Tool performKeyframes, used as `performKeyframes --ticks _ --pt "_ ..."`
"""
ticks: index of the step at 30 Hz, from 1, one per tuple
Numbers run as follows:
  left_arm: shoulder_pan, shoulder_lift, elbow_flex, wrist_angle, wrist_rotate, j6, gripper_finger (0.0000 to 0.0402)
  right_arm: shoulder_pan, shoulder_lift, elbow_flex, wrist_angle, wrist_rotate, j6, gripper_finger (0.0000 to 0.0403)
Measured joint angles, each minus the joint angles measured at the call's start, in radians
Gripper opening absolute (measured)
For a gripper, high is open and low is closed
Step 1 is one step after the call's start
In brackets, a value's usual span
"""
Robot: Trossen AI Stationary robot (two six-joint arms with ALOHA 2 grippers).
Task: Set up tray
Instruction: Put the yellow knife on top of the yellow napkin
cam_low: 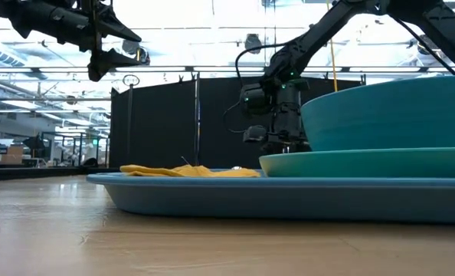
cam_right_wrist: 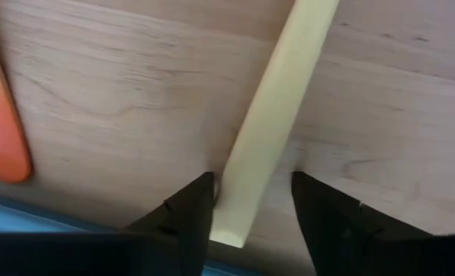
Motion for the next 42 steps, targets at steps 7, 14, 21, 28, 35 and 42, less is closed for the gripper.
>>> performKeyframes --ticks 7,14,21,28,35,42 --pt "0.000 0.000 0.000 0.000 -0.008 0.005 0.0246 -0.002 0.001 -0.002 -0.006 0.008 -0.046 0.0060" --pt "0.000 0.000 0.000 0.000 -0.009 0.006 0.0246 -0.013 0.003 -0.002 -0.003 0.001 -0.074 0.0060" --pt "0.000 0.000 0.000 -0.005 -0.010 0.004 0.0246 -0.012 -0.043 -0.008 0.011 0.045 -0.081 0.0060" --pt "0.000 0.000 0.000 -0.004 -0.011 0.001 0.0246 0.003 -0.149 -0.006 0.019 0.093 -0.023 0.0060" --pt "0.000 0.000 0.000 -0.004 -0.011 0.036 0.0246 0.071 -0.239 -0.006 0.007 0.089 0.013 0.0060" --pt "0.000 0.000 0.000 -0.004 -0.011 0.034 0.0246 0.190 -0.313 -0.005 0.018 0.095 0.083 0.0060"
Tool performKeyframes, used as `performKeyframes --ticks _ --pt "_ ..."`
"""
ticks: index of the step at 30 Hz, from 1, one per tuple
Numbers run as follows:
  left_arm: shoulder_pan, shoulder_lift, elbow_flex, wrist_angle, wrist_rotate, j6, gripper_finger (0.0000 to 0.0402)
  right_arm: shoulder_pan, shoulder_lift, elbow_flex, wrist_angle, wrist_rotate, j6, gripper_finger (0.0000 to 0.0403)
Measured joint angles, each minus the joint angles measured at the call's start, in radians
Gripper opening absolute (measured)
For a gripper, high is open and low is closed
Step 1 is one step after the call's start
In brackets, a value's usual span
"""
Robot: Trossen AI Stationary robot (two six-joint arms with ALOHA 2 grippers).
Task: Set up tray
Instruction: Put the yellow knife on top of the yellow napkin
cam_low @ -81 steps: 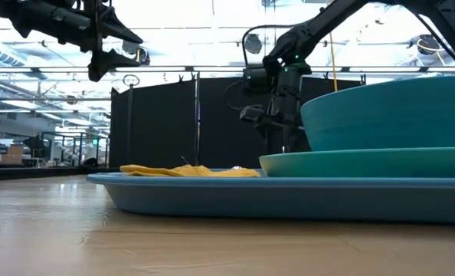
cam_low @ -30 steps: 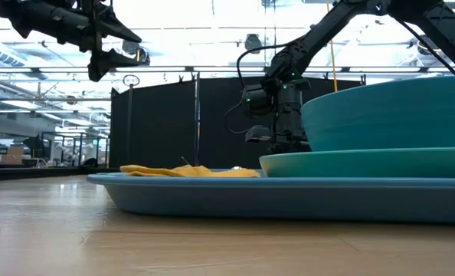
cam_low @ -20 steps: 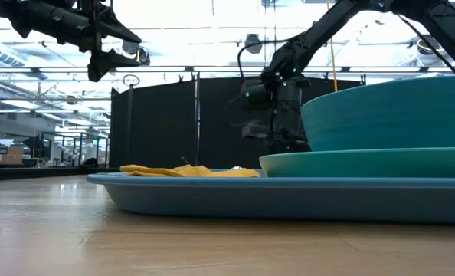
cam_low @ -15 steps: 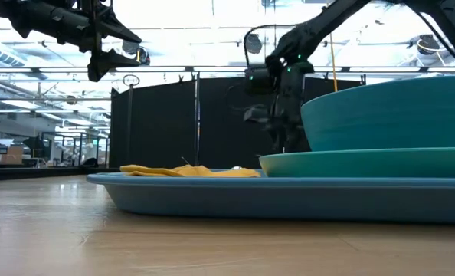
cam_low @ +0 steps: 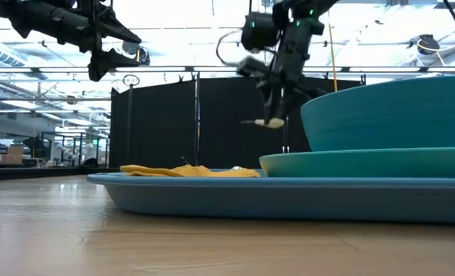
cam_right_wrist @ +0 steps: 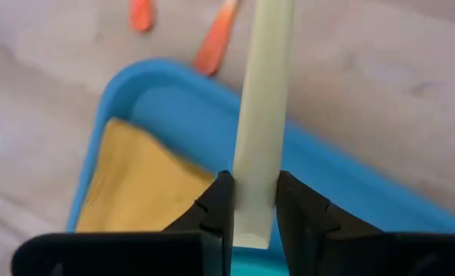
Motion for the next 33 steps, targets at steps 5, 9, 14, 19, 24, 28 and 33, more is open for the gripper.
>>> performKeyframes --ticks 5,9,14,19,24,28,33 --pt "0.000 0.000 0.000 0.000 0.001 -0.021 0.0246 0.106 -0.020 0.000 0.064 0.034 0.147 0.0060" --pt "0.000 0.000 0.000 0.000 0.005 -0.040 0.0246 0.204 -0.012 0.000 0.193 0.082 0.324 0.0060" --pt "0.000 0.000 0.000 -0.008 0.018 -0.041 0.0246 0.318 0.011 0.001 0.345 0.187 0.543 0.0060" --pt "-0.001 0.000 0.000 -0.026 0.028 -0.011 0.0246 0.386 0.057 0.038 0.361 0.238 0.643 0.0060" --pt "-0.006 0.000 0.000 -0.034 0.027 -0.002 0.0246 0.429 0.113 0.110 0.357 0.280 0.690 0.0060" --pt "-0.006 0.000 0.000 -0.057 0.027 -0.004 0.0246 0.466 0.166 0.184 0.337 0.281 0.734 0.0060" --pt "-0.012 0.000 0.000 -0.071 0.028 0.002 0.0246 0.508 0.227 0.276 0.218 0.276 0.807 0.0060"
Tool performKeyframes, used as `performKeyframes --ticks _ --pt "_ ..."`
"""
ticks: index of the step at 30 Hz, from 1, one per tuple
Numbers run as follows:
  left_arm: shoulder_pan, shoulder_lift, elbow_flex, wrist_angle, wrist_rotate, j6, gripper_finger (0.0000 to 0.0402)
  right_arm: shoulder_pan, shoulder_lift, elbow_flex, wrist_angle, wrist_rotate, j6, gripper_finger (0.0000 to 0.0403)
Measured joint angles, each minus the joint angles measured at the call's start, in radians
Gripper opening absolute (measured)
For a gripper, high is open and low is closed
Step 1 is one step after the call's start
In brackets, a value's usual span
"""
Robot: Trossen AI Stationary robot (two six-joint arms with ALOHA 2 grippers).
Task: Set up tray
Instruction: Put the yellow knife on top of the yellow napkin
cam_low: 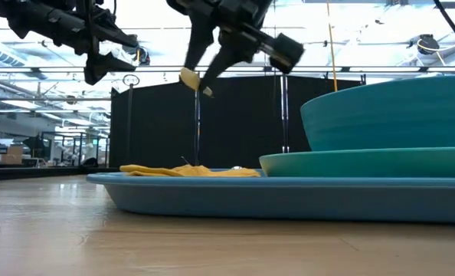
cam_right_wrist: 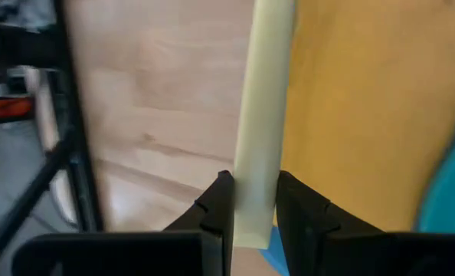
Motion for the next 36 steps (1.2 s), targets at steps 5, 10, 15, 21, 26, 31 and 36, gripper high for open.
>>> performKeyframes --ticks 5,10,15,21,26,31,36 --pt "-0.002 0.000 0.000 0.000 0.000 0.014 0.0246 0.036 0.008 0.008 -0.087 -0.022 0.100 0.0060" --pt "-0.003 0.000 0.000 -0.003 0.000 0.017 0.0246 0.055 0.019 0.009 -0.091 -0.030 0.124 0.0060" --pt "-0.014 0.000 0.000 -0.003 -0.001 0.024 0.0246 0.063 0.060 0.011 -0.073 -0.099 0.152 0.0060" --pt "-0.028 0.000 0.000 -0.015 -0.001 0.037 0.0246 0.090 0.107 0.008 -0.071 -0.156 0.189 0.0060" --pt "-0.039 0.000 0.000 -0.028 -0.009 0.045 0.0246 0.097 0.118 0.009 -0.100 -0.154 0.195 0.0060" --pt "-0.041 0.000 0.000 -0.027 -0.009 0.051 0.0246 0.097 0.120 0.009 -0.126 -0.156 0.185 0.0060" --pt "-0.042 0.000 0.000 -0.027 -0.010 0.050 0.0246 0.094 0.126 0.000 -0.126 -0.163 0.174 0.0060"
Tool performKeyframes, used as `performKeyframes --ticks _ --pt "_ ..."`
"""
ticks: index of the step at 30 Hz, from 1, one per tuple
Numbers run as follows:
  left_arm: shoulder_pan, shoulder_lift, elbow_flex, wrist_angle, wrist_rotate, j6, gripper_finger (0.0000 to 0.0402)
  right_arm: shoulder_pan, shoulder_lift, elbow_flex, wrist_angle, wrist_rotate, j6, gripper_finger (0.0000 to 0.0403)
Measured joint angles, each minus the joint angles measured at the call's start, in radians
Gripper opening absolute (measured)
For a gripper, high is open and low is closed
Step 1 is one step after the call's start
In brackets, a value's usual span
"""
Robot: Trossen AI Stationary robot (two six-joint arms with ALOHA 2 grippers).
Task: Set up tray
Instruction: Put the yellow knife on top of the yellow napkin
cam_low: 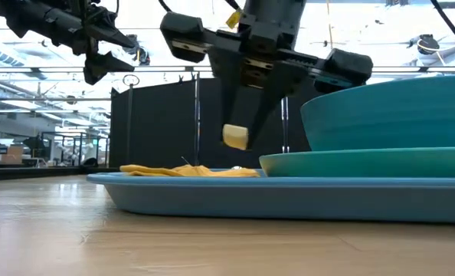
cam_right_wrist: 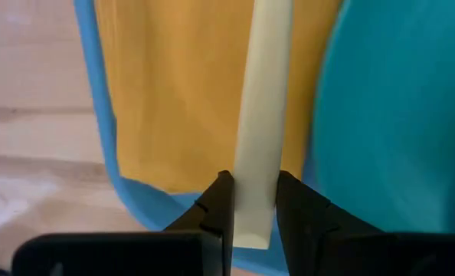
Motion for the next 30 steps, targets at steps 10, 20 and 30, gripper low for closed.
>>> performKeyframes --ticks 10,20,30 --pt "-0.017 0.000 0.000 0.000 0.001 -0.001 0.0246 0.000 0.018 -0.001 -0.046 -0.045 0.002 0.0060" --pt "-0.017 0.000 0.000 -0.006 0.001 -0.003 0.0246 -0.011 0.019 -0.001 -0.006 -0.068 -0.007 0.0060" --pt "-0.017 0.000 0.000 -0.008 0.009 -0.006 0.0246 -0.012 0.019 -0.001 0.001 -0.070 0.004 0.0076"
